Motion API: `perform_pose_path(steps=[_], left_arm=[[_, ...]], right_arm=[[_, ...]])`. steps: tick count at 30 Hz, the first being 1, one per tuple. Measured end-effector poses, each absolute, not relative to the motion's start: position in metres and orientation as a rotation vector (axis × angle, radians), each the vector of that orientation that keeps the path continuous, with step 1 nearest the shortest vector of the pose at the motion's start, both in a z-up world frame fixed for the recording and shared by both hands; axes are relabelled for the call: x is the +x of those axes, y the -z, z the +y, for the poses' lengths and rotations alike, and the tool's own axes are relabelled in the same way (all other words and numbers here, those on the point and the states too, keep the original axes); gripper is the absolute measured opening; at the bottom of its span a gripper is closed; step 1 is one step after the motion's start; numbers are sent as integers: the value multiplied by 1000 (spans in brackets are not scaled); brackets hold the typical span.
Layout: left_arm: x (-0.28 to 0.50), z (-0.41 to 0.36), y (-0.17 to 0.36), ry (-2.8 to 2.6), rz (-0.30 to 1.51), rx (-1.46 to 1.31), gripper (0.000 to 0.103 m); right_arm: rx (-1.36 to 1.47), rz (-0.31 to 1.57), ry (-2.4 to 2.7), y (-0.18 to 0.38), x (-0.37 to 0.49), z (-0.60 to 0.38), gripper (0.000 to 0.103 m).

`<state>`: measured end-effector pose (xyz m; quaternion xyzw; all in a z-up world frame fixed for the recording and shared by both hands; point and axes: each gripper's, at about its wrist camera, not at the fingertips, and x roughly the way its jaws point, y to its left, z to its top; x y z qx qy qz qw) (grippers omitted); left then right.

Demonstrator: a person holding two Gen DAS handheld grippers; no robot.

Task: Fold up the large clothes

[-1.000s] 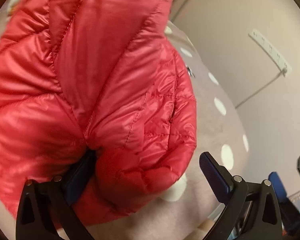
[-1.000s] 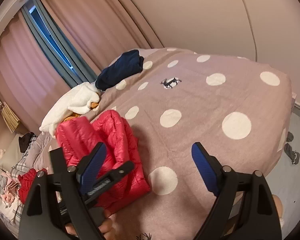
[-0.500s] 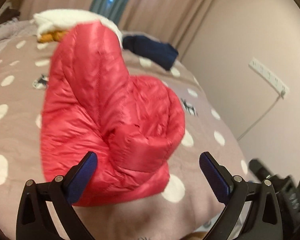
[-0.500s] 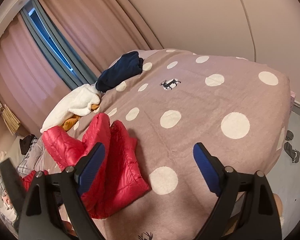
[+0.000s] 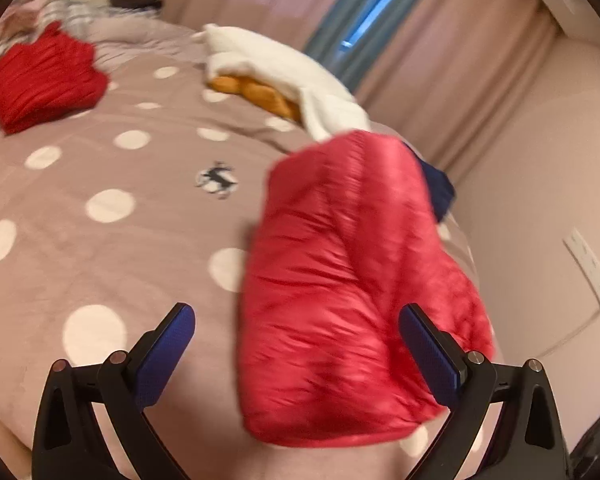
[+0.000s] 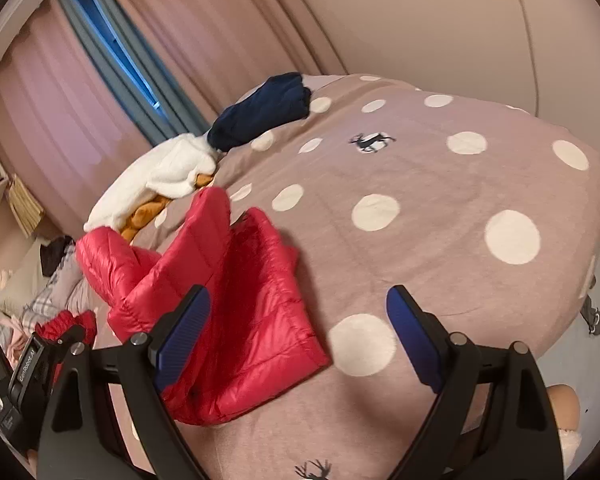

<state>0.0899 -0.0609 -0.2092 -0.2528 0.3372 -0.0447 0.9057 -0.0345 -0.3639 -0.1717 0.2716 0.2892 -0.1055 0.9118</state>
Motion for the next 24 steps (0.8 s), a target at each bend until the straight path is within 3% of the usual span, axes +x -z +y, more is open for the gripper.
perform_pose_path(steps=[4,11,24], left_arm=[[101,-42,217,35,696,-563,101],[114,1,229,-38,705,-630,101],[119,41,244,-130,739,-656,101]], right_arm=[[528,615,186,171,-17,-345,90],[487,631,82,168,15,-304,103],[230,570,24,142,48,-227,103]])
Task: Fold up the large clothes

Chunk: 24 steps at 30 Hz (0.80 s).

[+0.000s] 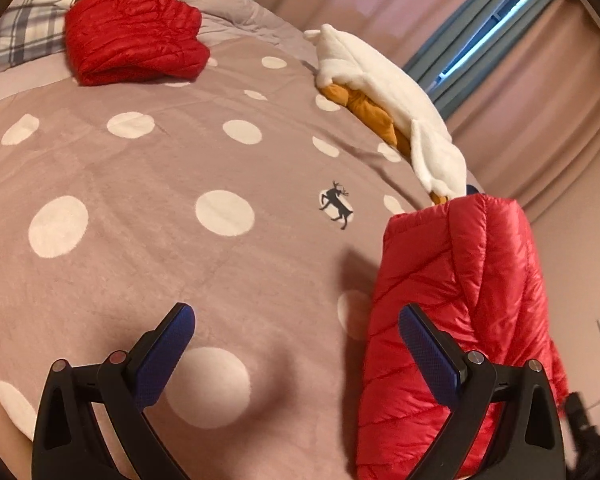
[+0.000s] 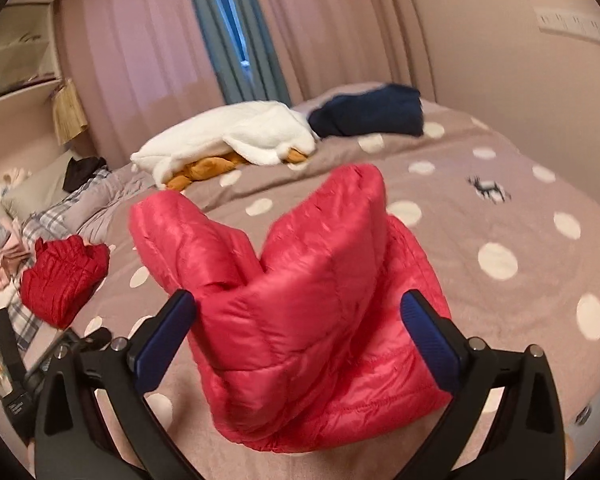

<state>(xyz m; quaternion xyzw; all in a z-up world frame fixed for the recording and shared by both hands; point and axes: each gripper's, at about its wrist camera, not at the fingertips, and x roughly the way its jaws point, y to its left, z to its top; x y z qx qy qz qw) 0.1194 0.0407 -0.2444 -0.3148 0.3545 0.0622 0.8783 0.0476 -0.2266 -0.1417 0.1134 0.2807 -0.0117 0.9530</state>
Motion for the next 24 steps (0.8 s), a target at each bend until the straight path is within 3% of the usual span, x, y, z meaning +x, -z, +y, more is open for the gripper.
perform_pose_path(steps=[5,8,9,11,14,17,24], left_arm=[[121,43,248,-132,753,-672,101],[121,47,249,-146,762,-679,101],[121,48,250,-151,766,-679,101],[121,49,250,-157,769,-673,101],[121,48,252,-167,778,-665,101],[124,43,253,-150,792,-661,101],[127,27,254,-117,816,-629,101]], right_arm=[[116,496,-71,126,52,-195,103],[81,567,-120,149,79,-179,101],[69,601,-136,164,89,-176,96],[53,690,-83,184,102,-178,46],[143,692,-69,194,105,-200,26],[204,659,-26,184,100,-223,20],[371,572,87,170,79,-273,19]])
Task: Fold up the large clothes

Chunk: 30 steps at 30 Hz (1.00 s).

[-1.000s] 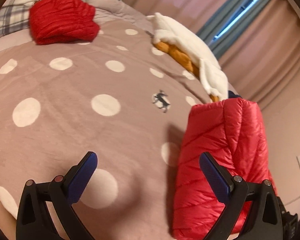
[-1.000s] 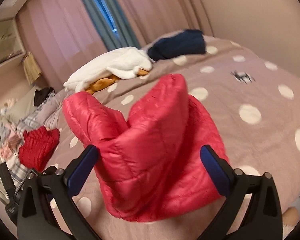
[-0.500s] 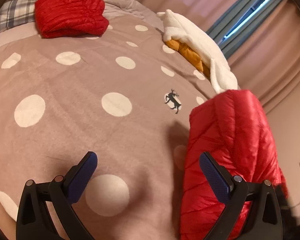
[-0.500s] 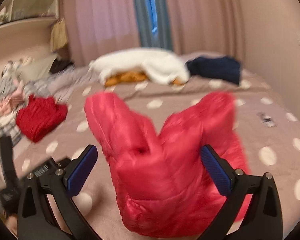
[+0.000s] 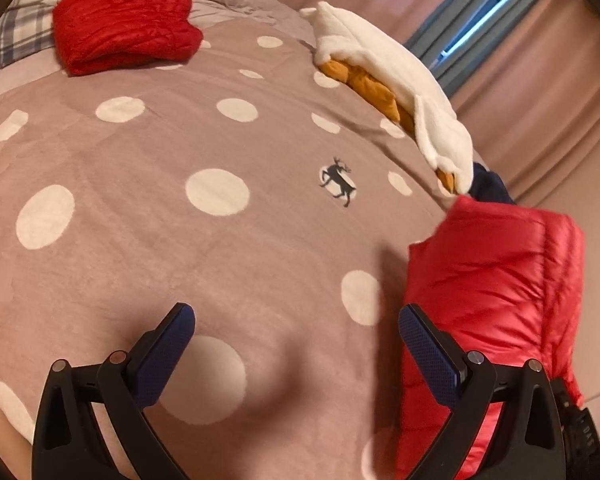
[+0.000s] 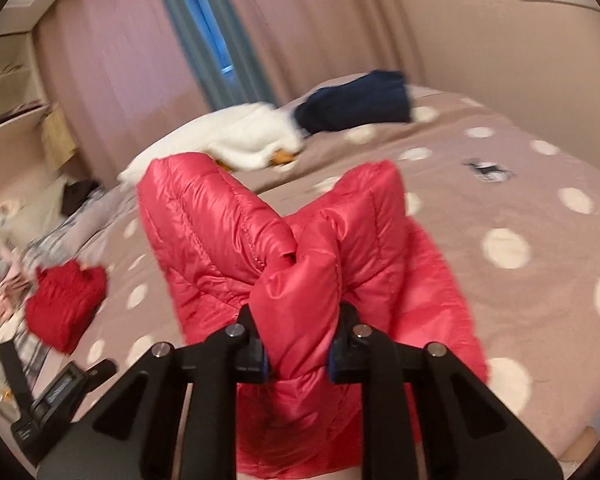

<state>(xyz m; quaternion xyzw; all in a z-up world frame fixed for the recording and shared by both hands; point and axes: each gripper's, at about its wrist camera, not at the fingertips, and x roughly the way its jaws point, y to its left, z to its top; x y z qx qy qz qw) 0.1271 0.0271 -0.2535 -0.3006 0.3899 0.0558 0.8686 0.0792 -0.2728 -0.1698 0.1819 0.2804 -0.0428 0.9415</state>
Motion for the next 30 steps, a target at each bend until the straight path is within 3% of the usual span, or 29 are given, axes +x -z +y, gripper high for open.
perform_pose_path(steps=[10,18,30], left_arm=[[133,-10,258,-58,861,-584,101],[139,-48,261,4,891,-507,101],[142,-71,268,37,937,-455,101]], right_arm=[[452,608,366,206,58,-337,21],[474,784,452,288,72,-368,27],[458,744,391,313,76,-372,27]])
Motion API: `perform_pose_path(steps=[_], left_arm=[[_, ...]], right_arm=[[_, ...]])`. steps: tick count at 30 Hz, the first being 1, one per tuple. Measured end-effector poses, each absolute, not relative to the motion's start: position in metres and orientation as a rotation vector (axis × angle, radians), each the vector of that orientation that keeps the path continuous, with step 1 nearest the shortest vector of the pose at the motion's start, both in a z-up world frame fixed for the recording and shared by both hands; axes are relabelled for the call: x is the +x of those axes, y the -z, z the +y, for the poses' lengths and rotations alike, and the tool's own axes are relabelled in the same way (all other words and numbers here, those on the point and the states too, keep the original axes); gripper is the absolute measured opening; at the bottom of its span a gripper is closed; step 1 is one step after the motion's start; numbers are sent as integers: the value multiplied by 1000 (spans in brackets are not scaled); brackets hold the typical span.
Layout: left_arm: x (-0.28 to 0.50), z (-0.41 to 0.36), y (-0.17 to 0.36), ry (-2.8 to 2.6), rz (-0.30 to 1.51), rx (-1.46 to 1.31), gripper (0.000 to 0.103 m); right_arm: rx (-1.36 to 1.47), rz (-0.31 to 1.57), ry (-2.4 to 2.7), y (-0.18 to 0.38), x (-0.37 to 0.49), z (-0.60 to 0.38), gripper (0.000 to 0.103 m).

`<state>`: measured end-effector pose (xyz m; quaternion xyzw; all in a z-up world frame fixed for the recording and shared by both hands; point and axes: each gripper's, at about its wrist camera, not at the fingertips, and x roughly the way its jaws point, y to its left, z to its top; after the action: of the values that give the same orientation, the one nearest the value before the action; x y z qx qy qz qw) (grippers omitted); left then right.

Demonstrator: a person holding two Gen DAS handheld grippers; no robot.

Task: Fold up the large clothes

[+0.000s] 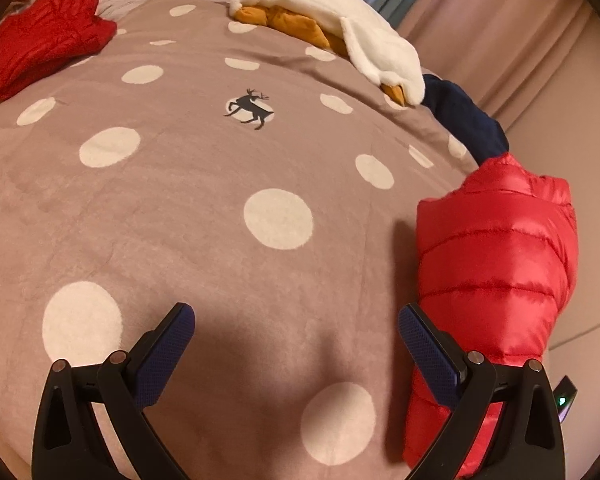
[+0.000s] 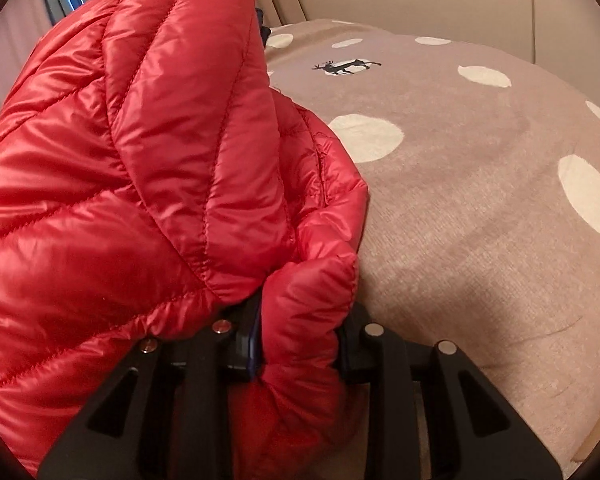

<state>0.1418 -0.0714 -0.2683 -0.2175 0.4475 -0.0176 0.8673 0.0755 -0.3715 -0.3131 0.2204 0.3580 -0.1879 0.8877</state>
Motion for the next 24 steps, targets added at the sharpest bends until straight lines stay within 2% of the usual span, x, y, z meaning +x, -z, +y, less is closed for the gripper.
perform_pose_path(steps=[4,8,9,11,12,15,18,24], left_arm=[[137,-72,264,39,934,-457,101],[131,-74,254,20,904,-435,101],[130,-75,252,18,897,-434,101],[131,-78,247,24,883,-432,101],[131,-80,244,29,874,-428,101],[139,-87,238,54,835,-402,101],[159,-89,250,141,890,-452,101],[192,-100,281,400,996,-572,102]], right_arm=[[487,752,377,311,69,-373,30],[621,718,379,303,54,-393,62],[668,713,367,300,48,-398,66],[704,724,363,293,43,-404,89],[715,732,359,288,41,-406,92],[754,679,298,265,37,-405,95],[807,684,224,258,41,-402,103],[1017,799,-6,289,71,-416,103]])
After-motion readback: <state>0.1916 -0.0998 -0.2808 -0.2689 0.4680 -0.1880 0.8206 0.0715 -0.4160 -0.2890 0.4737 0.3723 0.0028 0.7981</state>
